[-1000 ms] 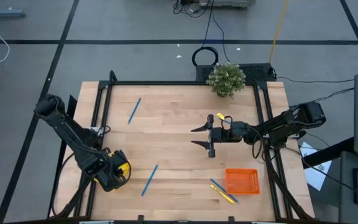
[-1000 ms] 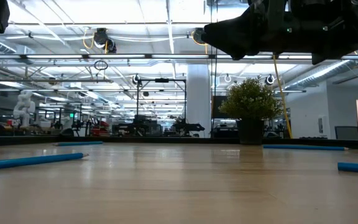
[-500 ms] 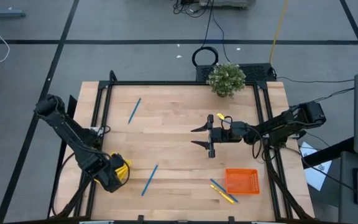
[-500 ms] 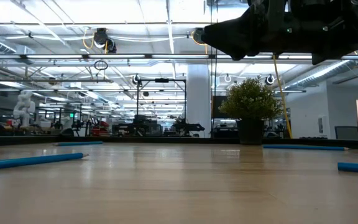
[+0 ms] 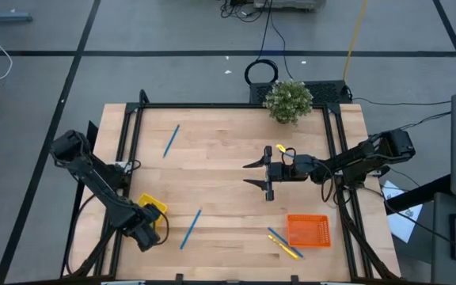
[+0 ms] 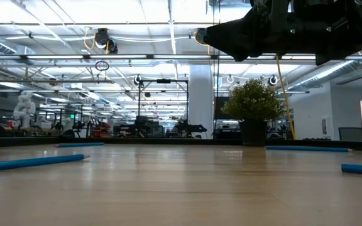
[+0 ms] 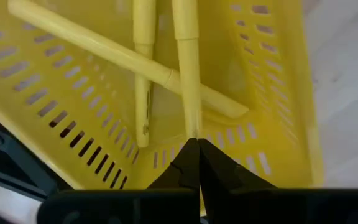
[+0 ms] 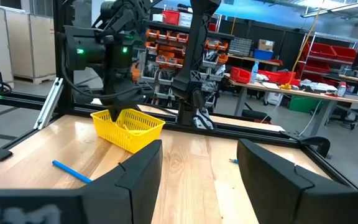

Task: Sort pens & pencils
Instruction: Adjust the yellow bin

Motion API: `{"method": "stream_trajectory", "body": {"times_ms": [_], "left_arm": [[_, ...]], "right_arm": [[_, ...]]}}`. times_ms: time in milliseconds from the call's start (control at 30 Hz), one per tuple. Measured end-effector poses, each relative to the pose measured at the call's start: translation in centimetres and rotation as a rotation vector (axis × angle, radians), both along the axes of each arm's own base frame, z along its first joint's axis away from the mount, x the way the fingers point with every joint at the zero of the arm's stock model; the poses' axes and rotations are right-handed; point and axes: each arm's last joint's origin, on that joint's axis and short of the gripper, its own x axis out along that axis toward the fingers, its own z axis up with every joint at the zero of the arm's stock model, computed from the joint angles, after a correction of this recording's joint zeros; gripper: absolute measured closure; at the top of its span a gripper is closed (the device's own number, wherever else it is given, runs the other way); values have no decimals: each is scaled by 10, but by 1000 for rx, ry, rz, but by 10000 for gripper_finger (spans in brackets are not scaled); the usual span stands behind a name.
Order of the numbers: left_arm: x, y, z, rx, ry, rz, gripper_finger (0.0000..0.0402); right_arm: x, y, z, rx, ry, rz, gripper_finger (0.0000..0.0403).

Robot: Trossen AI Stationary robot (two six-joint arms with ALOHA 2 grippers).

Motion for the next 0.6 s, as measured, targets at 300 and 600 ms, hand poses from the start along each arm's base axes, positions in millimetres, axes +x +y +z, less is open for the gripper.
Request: {"method": "stream_trajectory", "body": {"times_ms": [300, 600], "left_arm": [[10, -9, 0, -103, -109, -45, 400], [22, -4, 1, -113, -200, -100, 400]], "right_arm": [[0, 0, -1, 0, 9, 0, 204], [0, 0, -1, -1, 15, 0, 204]]}}
